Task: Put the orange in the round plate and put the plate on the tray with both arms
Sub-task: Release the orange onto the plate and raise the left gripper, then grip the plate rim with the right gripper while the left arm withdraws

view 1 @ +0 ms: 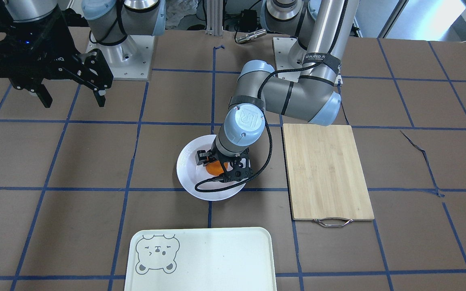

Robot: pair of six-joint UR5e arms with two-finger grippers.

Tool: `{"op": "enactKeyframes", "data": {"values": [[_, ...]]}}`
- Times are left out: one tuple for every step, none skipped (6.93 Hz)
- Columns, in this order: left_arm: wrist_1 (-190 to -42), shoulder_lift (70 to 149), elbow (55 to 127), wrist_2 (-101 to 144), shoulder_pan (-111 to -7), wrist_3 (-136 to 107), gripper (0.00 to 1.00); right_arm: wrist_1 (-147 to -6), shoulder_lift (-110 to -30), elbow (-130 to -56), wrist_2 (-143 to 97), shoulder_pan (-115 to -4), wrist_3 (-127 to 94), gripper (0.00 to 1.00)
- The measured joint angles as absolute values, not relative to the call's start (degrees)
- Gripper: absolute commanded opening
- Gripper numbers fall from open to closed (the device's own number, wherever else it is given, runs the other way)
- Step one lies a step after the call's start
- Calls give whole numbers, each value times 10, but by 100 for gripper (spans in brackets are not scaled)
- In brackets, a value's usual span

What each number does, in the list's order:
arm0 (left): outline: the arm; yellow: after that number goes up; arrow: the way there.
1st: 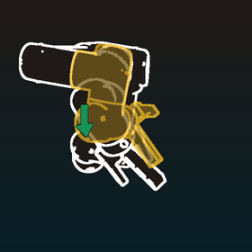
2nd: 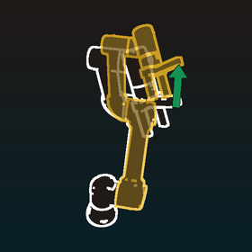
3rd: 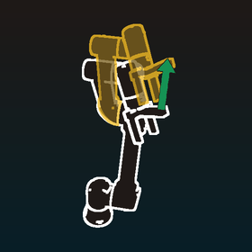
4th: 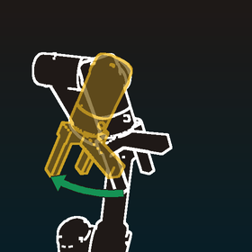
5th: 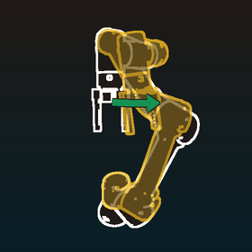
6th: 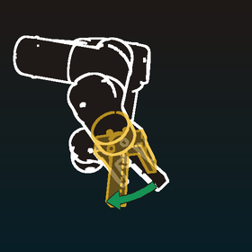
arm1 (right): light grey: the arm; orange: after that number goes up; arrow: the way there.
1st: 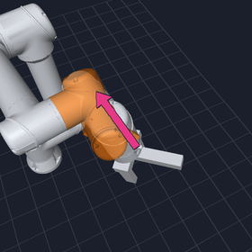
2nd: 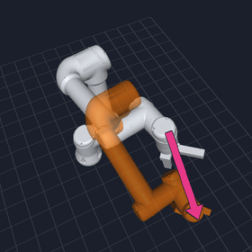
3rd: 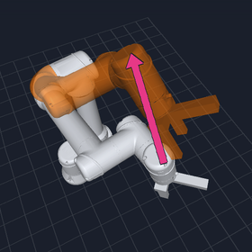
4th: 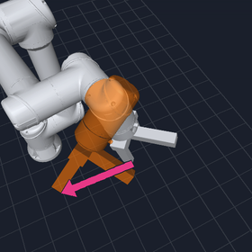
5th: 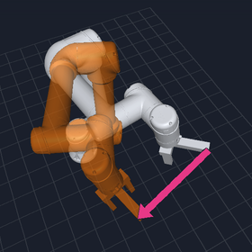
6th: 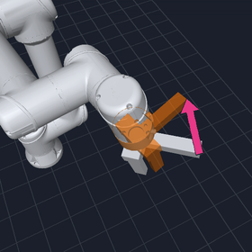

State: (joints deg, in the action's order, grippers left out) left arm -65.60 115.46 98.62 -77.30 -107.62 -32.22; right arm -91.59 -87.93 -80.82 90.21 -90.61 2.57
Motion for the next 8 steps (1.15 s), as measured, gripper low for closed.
{"op": "enactKeyframes", "data": {"values": [[-673,1132,980,-789,-1071,-320,100,-918,-877,-805,900,-907,24,100],[-722,1101,960,-803,-1055,-308,100,-919,-865,-806,901,-907,21,100],[-798,1070,920,-820,-1031,-269,100,-913,-840,-810,902,-906,20,100],[-874,1040,875,-846,-1012,-219,100,-899,-804,-814,883,-907,17,100],[-920,1010,845,-867,-1004,-190,100,-888,-768,-819,826,-907,12,100],[-933,980,834,-877,-1002,-176,100,-893,-743,-830,753,-908,10,100],[-912,962,835,-889,-1002,-166,100,-930,-728,-865,708,-910,9,100],[-872,955,850,-905,-1002,-160,100,-1000,-723,-922,677,-911,8,100]]}}
